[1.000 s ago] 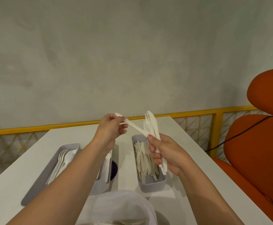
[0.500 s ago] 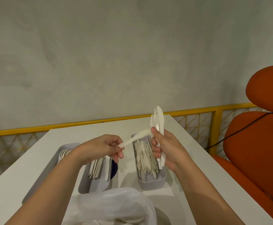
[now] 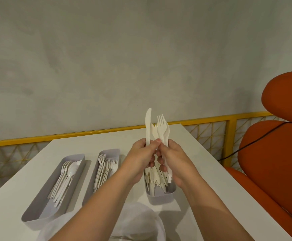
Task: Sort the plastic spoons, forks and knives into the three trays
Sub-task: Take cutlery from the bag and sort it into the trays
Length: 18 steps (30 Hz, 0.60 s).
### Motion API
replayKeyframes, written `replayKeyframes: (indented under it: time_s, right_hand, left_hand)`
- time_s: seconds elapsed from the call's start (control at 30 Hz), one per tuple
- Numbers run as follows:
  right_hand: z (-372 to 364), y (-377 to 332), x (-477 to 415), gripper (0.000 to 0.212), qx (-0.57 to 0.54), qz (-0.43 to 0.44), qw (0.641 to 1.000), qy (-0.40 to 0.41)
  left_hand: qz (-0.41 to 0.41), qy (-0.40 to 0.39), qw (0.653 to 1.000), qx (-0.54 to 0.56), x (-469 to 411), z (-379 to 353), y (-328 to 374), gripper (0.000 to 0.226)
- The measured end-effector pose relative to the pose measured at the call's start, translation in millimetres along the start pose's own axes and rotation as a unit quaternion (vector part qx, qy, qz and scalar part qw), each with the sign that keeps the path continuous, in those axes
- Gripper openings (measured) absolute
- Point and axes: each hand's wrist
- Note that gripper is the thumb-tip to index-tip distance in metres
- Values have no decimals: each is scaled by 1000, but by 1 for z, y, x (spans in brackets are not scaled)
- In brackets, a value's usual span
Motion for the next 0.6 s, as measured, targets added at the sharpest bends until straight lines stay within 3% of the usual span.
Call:
replayKeyframes:
  time_s: [0.2,0.47,0.6]
  right_hand:
    - [-3,5,-1,18,64,49,997,19]
    - [3,2,-3,15,60,25,997,37]
    - [3,2,-4,15,50,13,998,26]
  left_hand:
    - [16,38,998,36,-7,-8,-5,19]
    - [77,125,987,71,-32,1,-18,22]
    - [118,77,990,-8,-41,0,-34,24]
Point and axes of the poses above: each hand's wrist, its own x-axis away from the middle knuckle, its own z-axis out of the back of the hand, y = z × x, and after that the axes turned 10 degrees about -z, right-handed
